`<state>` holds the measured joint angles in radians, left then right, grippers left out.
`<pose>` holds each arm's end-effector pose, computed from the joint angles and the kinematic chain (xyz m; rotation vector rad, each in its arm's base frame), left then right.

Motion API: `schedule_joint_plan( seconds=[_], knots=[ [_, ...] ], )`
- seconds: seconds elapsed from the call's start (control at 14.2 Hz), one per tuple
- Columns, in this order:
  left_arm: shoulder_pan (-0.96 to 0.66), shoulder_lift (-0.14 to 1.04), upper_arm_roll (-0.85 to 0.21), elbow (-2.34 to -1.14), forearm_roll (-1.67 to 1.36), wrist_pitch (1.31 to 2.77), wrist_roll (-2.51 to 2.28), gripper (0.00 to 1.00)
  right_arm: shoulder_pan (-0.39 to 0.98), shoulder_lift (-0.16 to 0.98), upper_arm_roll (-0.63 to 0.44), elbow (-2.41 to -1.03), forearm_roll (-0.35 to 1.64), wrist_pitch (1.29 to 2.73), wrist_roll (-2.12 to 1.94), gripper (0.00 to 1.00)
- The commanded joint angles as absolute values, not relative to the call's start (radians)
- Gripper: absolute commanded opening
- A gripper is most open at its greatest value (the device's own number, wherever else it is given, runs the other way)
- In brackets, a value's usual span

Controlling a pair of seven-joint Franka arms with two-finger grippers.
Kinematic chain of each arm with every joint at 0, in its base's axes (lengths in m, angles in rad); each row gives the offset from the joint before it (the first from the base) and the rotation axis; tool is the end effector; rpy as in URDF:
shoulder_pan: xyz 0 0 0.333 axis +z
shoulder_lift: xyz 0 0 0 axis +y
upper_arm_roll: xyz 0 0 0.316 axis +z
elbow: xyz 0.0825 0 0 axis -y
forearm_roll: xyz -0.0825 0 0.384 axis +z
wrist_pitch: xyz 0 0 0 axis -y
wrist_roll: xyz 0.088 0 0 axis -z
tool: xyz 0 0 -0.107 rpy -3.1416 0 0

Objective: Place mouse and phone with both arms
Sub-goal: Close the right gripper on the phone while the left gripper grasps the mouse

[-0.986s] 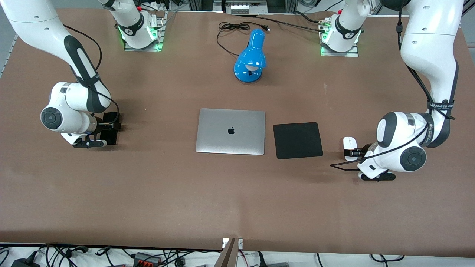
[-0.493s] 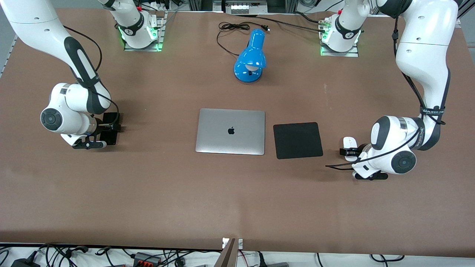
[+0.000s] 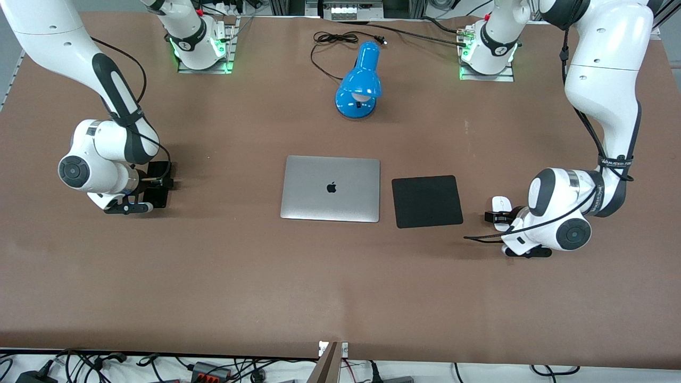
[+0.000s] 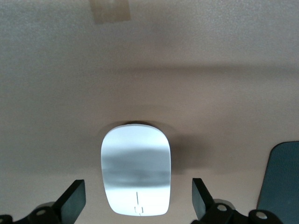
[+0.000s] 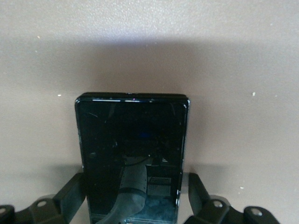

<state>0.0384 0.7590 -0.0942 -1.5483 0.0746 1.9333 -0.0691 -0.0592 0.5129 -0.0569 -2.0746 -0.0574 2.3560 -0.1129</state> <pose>0.6601 -0.0247 0.1785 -3.0701 0.0194 0.5739 0.5565 -0.0664 0.1609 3.0816 0.0712 -0.3670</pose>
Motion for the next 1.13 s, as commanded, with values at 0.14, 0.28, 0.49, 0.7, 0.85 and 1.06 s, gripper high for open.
schedule_joint_plan(
  seconds=[0.14, 0.28, 0.49, 0.7, 0.85, 1.06],
  knots=[
    [0.049, 0.765, -0.092, -1.551, 0.060, 1.962, 0.002, 1.00, -0.060, 0.541, -0.057, -2.052, -0.054, 2.355, -0.127, 0.52],
    [0.049, 0.767, -0.092, -1.558, 0.057, 1.963, 0.000, 1.00, -0.060, 0.541, -0.057, -2.051, -0.057, 2.352, -0.130, 0.34],
    [0.049, 0.767, -0.094, -1.560, 0.055, 1.967, 0.000, 1.00, -0.061, 0.537, -0.057, -2.049, -0.058, 2.352, -0.167, 0.27],
    [0.049, 0.767, -0.094, -1.560, 0.055, 1.965, 0.000, 1.00, -0.066, 0.509, -0.057, -2.034, -0.057, 2.330, -0.227, 0.27],
    [0.049, 0.767, -0.094, -1.562, 0.054, 1.965, 0.000, 0.95, -0.060, 0.459, -0.057, -2.031, -0.057, 2.252, -0.227, 0.26],
    [0.048, 0.767, -0.094, -1.565, 0.054, 1.965, 0.000, 0.83, -0.034, 0.379, -0.043, -1.962, -0.052, 2.105, -0.213, 0.26]
  ],
)
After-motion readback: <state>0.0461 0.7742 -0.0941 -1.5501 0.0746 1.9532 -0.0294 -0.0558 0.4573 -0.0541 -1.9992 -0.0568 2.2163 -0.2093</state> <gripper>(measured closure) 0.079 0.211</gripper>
